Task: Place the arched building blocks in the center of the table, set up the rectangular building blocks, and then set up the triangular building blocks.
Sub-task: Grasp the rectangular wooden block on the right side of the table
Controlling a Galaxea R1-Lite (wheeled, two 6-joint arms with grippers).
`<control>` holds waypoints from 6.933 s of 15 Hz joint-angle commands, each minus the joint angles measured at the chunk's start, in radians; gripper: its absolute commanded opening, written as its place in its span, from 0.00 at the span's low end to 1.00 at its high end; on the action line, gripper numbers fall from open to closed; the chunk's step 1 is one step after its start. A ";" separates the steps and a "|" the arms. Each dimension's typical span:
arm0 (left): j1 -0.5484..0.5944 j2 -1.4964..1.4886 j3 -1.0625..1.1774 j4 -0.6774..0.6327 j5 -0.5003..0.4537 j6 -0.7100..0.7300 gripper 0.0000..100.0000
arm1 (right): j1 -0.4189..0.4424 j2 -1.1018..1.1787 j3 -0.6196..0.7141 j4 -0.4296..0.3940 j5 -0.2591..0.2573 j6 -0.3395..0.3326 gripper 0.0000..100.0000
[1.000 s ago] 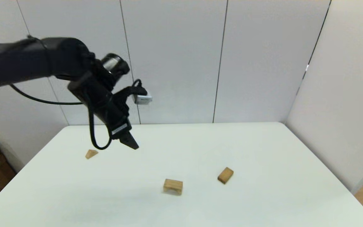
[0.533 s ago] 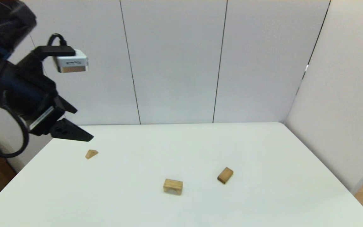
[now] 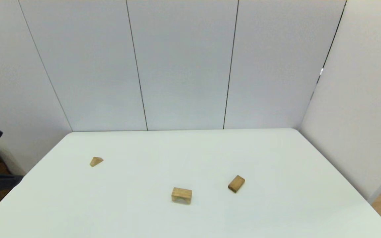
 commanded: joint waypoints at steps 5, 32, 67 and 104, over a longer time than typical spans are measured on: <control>0.037 -0.335 0.229 0.001 0.122 -0.008 1.00 | 0.000 0.000 0.002 -0.001 -0.001 0.001 1.00; 0.250 -1.176 1.245 -0.935 0.179 -0.260 1.00 | 0.000 0.000 0.002 -0.001 -0.001 0.001 1.00; 0.250 -1.174 1.527 -1.139 0.151 -0.402 1.00 | 0.000 0.000 0.000 -0.001 -0.001 0.001 1.00; 0.250 -1.174 1.527 -1.138 0.151 -0.406 1.00 | 0.014 0.379 -0.121 0.068 0.009 0.005 1.00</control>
